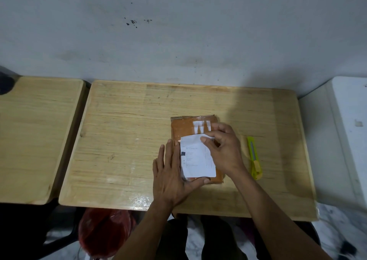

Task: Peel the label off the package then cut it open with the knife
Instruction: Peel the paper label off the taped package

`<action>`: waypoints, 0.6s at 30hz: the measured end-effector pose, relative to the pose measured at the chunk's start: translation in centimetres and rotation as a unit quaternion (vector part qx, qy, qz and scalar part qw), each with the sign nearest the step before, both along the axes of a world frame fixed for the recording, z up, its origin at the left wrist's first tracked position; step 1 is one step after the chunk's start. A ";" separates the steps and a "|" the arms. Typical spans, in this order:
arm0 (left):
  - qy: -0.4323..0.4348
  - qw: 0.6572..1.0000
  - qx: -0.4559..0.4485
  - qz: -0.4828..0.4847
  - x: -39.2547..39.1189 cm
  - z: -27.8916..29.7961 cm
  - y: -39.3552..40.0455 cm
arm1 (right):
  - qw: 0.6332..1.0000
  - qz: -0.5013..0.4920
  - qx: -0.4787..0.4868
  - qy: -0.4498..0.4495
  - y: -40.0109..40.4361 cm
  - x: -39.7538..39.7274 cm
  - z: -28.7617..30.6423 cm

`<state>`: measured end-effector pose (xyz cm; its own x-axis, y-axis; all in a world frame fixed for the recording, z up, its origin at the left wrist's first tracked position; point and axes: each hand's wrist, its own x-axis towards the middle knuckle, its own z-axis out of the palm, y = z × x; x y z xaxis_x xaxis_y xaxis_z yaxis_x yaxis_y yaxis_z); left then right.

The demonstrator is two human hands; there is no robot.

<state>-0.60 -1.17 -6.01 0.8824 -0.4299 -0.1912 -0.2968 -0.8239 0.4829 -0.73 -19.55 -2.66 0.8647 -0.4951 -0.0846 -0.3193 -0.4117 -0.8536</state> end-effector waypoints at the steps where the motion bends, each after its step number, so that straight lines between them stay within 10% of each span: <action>1: -0.002 1.000 0.002 0.002 0.1 0.0 -0.1 | 1.000 0.006 0.006 -0.002 0.0 -0.2 -0.1; 18: 0.027 0.998 0.052 -0.001 0.7 0.4 -0.3 | 0.960 -0.006 0.279 -0.028 -2.2 -1.3 -0.6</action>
<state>0.13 -1.50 -5.65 0.8687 -0.4067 -0.2828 -0.2735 -0.8698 0.4107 -2.05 -21.72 -3.23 0.8700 -0.3964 -0.2931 -0.2682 0.1181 -0.9561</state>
